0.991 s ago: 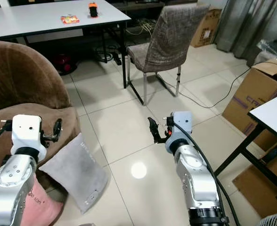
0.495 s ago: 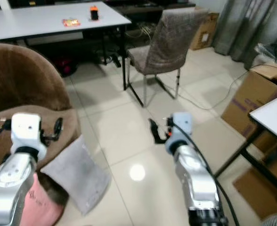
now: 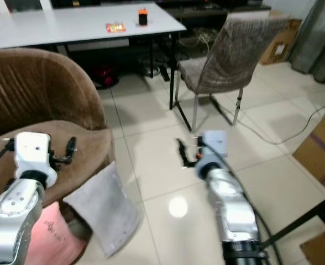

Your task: Move the pillow to the sofa from floor

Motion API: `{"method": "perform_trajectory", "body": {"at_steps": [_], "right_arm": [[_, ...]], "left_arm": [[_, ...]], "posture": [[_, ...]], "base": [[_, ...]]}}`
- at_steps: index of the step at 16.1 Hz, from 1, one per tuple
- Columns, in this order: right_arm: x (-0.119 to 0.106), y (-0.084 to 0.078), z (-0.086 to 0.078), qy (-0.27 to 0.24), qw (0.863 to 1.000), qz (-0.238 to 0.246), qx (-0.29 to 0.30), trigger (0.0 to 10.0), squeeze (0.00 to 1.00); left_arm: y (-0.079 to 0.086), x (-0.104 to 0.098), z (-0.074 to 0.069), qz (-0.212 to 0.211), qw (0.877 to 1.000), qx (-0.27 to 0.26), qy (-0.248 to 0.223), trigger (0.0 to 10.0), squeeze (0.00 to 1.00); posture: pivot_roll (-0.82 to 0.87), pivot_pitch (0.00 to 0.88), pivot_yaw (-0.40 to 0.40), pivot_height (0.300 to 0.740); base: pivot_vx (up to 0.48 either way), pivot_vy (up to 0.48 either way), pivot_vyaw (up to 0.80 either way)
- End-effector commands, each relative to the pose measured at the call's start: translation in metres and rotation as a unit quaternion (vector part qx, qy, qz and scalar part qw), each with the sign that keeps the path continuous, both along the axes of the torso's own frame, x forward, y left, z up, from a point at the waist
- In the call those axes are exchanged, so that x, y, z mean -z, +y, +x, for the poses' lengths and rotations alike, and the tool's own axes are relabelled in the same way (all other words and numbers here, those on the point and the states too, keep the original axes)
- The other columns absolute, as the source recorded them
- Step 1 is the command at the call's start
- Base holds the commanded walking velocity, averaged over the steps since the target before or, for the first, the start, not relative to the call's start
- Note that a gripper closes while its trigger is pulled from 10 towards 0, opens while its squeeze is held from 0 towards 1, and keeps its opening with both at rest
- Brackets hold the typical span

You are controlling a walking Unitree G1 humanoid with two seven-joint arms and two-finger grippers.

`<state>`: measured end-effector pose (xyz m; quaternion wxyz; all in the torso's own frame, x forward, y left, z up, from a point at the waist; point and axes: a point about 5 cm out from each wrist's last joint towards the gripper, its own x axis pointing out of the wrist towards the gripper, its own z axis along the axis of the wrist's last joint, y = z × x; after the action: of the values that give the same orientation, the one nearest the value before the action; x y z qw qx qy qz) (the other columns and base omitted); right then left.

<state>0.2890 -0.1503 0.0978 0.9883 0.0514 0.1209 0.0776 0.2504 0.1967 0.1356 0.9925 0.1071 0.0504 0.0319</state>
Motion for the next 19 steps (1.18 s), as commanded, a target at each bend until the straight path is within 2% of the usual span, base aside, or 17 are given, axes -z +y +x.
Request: {"method": "perform_trajectory", "body": {"at_steps": [1,4,9,16,19], "right_arm": [[-0.0031,0.0082,0.0023,-0.004,1.0,0.007,-0.01,10.0,0.0],[-0.0063,0.0093,0.0025,-0.022,0.999,-0.017,-0.026,10.0,0.0],[-0.005,0.0065,0.004,-0.021,0.999,-0.022,-0.01,10.0,0.0],[-0.0034,0.0015,0.0051,-0.022,1.0,-0.008,0.019,10.0,0.0],[-0.0048,0.0017,0.0066,-0.03,0.999,-0.032,0.011,10.0,0.0]], "left_arm": [[0.005,-0.0029,0.0006,0.009,1.0,-0.006,-0.004,10.0,0.0],[0.005,-0.003,0.0007,0.01,1.0,-0.004,-0.004,10.0,0.0],[0.0052,-0.0033,-0.0003,0.01,1.0,-0.004,-0.004,10.0,0.0],[0.0045,-0.0042,0.0007,0.009,1.0,-0.001,-0.006,10.0,0.0],[0.0036,-0.0045,0.0018,0.008,1.0,-0.001,-0.007,10.0,0.0]], "posture": [[0.0,0.0,0.002,0.74],[0.0,0.0,0.002,0.74],[0.01,0.0,0.002,0.74],[0.0,0.0,0.006,0.74],[0.01,0.0,0.002,0.74]], "base": [[0.27,0.0,0.0],[0.264,0.0,0.0],[0.266,0.0,0.8],[0.265,0.0,0.0],[0.266,0.0,0.0]]}}
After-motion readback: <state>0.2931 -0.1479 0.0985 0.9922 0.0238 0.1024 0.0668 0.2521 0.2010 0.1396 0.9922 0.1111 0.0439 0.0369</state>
